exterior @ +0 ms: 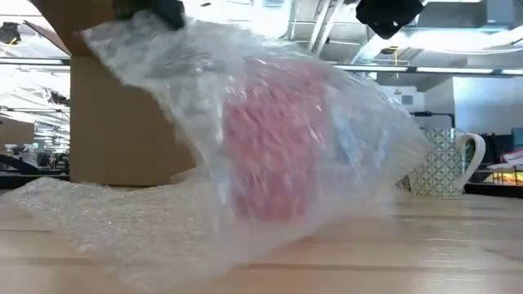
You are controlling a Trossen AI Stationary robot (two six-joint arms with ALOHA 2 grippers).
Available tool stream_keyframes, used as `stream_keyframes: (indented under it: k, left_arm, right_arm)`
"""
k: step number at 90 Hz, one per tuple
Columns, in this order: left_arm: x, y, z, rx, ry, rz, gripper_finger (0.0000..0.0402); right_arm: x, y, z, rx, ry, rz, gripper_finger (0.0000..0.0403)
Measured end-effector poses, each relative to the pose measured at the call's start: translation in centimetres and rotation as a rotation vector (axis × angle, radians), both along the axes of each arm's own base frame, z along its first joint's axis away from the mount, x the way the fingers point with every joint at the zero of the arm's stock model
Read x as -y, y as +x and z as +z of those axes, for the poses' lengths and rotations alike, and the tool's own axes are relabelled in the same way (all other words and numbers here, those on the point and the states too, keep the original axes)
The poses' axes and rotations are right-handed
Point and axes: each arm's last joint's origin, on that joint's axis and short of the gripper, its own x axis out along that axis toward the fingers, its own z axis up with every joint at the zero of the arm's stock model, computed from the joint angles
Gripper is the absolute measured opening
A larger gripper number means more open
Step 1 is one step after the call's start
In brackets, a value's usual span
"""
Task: Wrap mug
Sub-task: Wrap the red mug with bubble wrap
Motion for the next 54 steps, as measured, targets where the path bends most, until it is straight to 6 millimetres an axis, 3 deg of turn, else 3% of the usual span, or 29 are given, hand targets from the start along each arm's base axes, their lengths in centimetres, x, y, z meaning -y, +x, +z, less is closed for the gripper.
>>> stream_keyframes:
  k: [35, 54]
  left_arm:
    - [0.5, -1.4, -0.4, -0.033, 0.040, 0.116, 0.0000]
    - [0.7, -2.0, -2.9, -0.069, 0.021, 0.163, 0.0000]
  right_arm:
    - [0.5, 0.4, 0.2, 0.026, 0.000, -0.010, 0.0152]
    - [0.5, 0.7, 0.6, 0.083, -0.003, 0.008, 0.0152]
